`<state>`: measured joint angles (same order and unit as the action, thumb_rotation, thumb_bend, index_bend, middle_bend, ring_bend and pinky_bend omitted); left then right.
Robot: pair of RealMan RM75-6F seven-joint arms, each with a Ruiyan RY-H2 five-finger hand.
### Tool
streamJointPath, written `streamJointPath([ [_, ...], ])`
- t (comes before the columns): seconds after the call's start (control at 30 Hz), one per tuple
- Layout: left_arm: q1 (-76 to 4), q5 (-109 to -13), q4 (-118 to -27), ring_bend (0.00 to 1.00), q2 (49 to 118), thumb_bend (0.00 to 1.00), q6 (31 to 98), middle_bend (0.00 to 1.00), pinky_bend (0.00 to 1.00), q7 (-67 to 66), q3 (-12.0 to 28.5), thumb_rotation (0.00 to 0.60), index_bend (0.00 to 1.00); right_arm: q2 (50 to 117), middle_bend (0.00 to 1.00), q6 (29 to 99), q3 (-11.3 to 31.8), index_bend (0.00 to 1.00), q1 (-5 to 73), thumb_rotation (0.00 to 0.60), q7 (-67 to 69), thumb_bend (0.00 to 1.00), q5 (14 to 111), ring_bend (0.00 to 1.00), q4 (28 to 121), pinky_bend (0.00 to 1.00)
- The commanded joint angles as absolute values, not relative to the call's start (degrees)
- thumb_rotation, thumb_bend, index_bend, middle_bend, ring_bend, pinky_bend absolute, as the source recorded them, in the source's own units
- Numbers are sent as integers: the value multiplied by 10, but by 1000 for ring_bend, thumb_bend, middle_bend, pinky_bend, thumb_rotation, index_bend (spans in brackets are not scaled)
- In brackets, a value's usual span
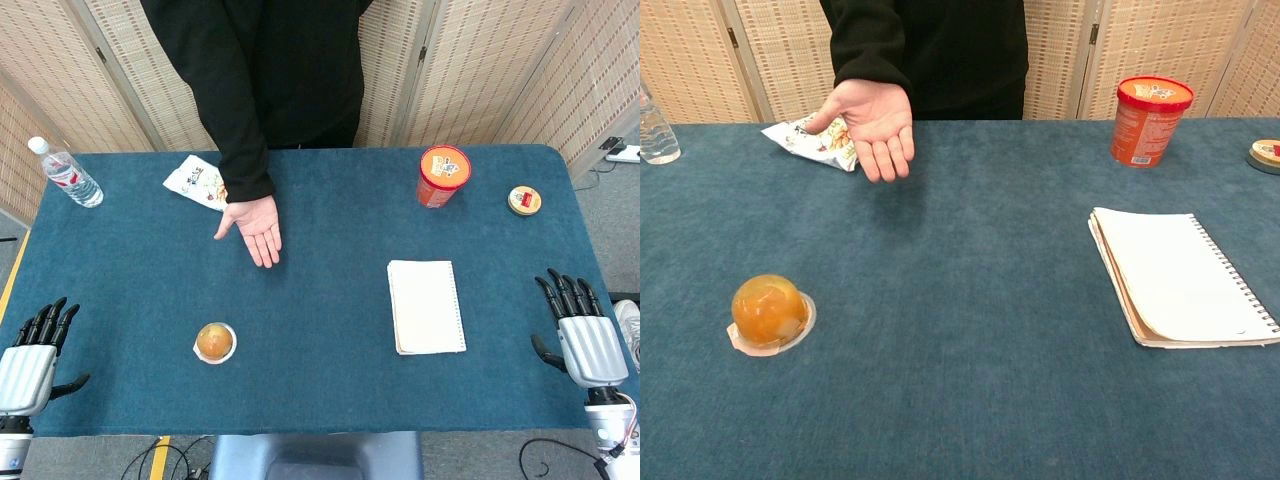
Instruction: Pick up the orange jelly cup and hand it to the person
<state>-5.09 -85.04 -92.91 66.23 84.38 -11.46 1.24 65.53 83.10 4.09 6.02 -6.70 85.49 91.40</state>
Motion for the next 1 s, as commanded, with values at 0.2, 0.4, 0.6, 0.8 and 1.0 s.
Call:
streamJointPath([
  [0.2, -57, -867, -920, 0, 663, 115, 837, 0, 164, -80, 8, 600, 48, 655, 0, 825, 40, 24, 61, 600, -69, 247, 849, 0, 915, 0],
  [0.4, -92, -886, -952, 98, 641, 115, 784, 121, 228, -49, 4, 600, 116, 649, 0, 843, 33, 24, 55, 600, -62, 247, 871, 0, 923, 0],
  [0.6, -119, -866, -1005, 159, 646, 115, 748, 288, 246, -120, 16, 600, 247, 647, 0, 846, 26, 24, 58, 600, -49, 247, 896, 0, 921, 0],
  [0.8, -154, -780, -1042, 157, 671, 115, 683, 308, 245, -191, 36, 600, 244, 643, 0, 840, 23, 24, 63, 600, -39, 247, 902, 0, 919, 0],
  [1.0, -199, -717, -1029, 164, 721, 114, 635, 288, 254, -239, 57, 600, 225, 638, 0, 852, 22, 24, 59, 600, -26, 247, 909, 0, 919, 0],
])
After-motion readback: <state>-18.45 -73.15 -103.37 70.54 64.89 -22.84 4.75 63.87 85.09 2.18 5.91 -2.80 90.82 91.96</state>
